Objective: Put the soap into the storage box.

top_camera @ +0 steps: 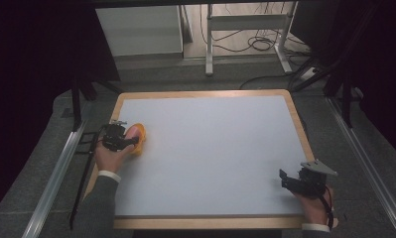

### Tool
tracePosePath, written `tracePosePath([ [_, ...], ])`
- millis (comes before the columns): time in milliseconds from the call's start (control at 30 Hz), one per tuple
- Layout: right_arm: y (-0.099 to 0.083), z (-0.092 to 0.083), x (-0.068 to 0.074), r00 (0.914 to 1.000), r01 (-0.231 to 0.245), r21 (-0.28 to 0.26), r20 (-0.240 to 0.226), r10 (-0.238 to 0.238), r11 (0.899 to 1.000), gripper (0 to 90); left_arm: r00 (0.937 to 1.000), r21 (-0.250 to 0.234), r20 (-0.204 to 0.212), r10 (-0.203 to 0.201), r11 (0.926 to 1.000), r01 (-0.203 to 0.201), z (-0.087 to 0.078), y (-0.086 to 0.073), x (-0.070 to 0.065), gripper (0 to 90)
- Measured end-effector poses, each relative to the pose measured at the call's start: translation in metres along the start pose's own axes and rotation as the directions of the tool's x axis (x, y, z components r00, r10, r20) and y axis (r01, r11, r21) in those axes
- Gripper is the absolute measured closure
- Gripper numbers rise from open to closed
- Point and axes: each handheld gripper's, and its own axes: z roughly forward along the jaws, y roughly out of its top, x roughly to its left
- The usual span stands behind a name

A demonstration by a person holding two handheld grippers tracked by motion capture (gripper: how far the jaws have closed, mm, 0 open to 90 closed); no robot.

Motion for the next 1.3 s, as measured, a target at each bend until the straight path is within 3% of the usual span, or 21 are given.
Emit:
tracePosePath([
  [200, 0.000, 0.001, 0.000, 1.0000, 0.003, 0.003, 0.000, -0.003, 1.000, 9.2, 0.9998, -0.033, 0.017, -0.012, 0.9994, 0.013, -0.003, 0.000, 0.000, 56.8],
  [233, 0.000, 0.001, 0.000, 1.0000, 0.003, 0.002, -0.002, -0.003, 1.000, 9.2, 0.9998, -0.051, 0.014, -0.014, 0.9986, 0.015, -0.008, 0.002, 0.001, 45.6],
  [267, 0.000, 0.001, 0.000, 1.0000, 0.003, 0.002, -0.002, -0.003, 1.000, 9.2, 0.9998, -0.051, 0.014, -0.014, 0.9986, 0.015, -0.008, 0.002, 0.001, 39.9],
  [400, 0.000, 0.000, 0.000, 1.0000, 0.004, 0.002, -0.002, -0.004, 1.000, 9.2, 0.9999, -0.084, 0.014, -0.007, 0.9964, 0.008, -0.019, 0.005, 0.002, 29.6],
  [533, 0.000, 0.000, 0.001, 1.0000, 0.005, 0.002, -0.001, -0.005, 1.000, 9.2, 0.9994, -0.118, 0.034, 0.002, 0.9930, 0.002, -0.029, 0.005, -0.001, 28.5],
  [800, 0.000, 0.000, 0.001, 1.0000, 0.005, 0.003, -0.001, -0.005, 1.000, 9.2, 0.9969, -0.134, 0.061, 0.051, 0.9901, -0.042, -0.046, -0.001, -0.013, 25.2],
  [1033, 0.000, 0.000, 0.002, 0.9999, 0.010, 0.003, -0.005, -0.010, 1.000, 9.2, 0.9881, -0.143, 0.107, 0.111, 0.9851, -0.095, -0.056, -0.014, -0.031, 24.6],
  [1067, 0.000, -0.001, 0.002, 0.9999, 0.010, 0.000, -0.005, -0.010, 1.000, 9.2, 0.9827, -0.144, 0.137, 0.124, 0.9841, -0.104, -0.056, -0.017, -0.036, 24.2],
  [1133, 0.000, -0.001, 0.002, 1.0000, 0.008, 0.000, -0.004, -0.008, 1.000, 9.2, 0.9802, -0.146, 0.151, 0.129, 0.9835, -0.106, -0.056, -0.020, -0.038, 24.0],
  [1200, 0.000, -0.001, 0.002, 1.0000, 0.007, -0.004, 0.000, -0.007, 1.000, 9.2, 0.9716, -0.141, 0.182, 0.151, 0.9820, -0.126, -0.055, -0.025, -0.042, 23.6],
  [1300, 0.001, -0.002, 0.002, 1.0000, 0.009, -0.009, 0.002, -0.009, 1.000, 9.2, 0.9664, -0.165, 0.202, 0.159, 0.9781, -0.127, -0.056, -0.034, -0.049, 23.4],
])
